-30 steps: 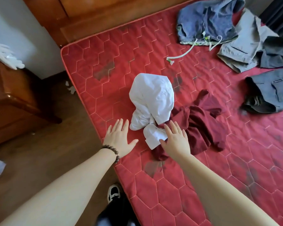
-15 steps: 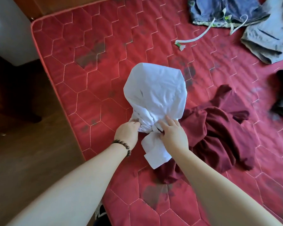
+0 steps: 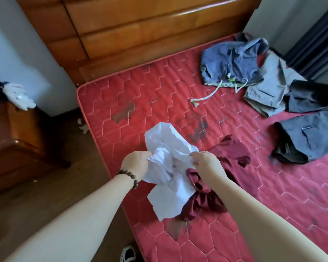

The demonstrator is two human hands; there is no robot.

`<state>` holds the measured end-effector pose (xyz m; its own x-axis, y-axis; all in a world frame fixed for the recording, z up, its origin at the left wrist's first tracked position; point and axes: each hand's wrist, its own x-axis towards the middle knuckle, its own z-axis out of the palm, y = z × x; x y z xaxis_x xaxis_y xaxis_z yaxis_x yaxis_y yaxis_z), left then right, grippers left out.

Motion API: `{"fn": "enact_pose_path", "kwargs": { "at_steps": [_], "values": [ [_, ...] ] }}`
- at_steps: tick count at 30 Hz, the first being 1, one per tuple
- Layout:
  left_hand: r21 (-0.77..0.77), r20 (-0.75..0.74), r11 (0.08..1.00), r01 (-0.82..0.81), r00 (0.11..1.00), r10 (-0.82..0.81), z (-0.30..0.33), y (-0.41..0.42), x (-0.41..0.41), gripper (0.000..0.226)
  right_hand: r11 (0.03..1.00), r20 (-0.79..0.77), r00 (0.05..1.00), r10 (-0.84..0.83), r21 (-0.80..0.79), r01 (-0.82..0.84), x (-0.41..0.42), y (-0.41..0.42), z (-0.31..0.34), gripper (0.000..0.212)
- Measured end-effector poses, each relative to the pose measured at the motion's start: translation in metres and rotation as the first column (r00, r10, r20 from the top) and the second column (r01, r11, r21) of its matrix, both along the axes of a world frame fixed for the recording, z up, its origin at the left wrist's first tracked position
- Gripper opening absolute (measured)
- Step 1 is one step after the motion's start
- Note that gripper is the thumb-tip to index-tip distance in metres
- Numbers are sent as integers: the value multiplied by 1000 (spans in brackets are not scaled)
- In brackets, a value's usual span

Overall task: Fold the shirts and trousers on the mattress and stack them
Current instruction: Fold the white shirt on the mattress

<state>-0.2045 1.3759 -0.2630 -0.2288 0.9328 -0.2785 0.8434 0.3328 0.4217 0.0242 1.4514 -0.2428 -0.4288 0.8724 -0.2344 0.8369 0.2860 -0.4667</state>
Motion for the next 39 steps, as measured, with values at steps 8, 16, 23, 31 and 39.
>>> {"fn": "enact_pose_path", "kwargs": {
  "at_steps": [8,16,23,31,39],
  "values": [
    [252,120,968,-8,993,-23,228,10,-17,37,983,-82,995,-55,172,68,-5,13,222,20],
    [456,213,882,122,947,-241,376,18,-1,18,914,-341,939,-37,369,170,-5,-3,401,50],
    [598,204,762,249,872,-445,439,16,67,49,876,-473,881,-15,418,239,-7,-19,474,32],
    [724,305,688,40,877,-372,464,22,75,22,924,-609,792,-46,275,265,4,-30,484,18],
    [735,449,667,-125,827,-339,488,31,65,40,922,-485,869,-96,287,261,5,-33,454,23]
  ]
}}
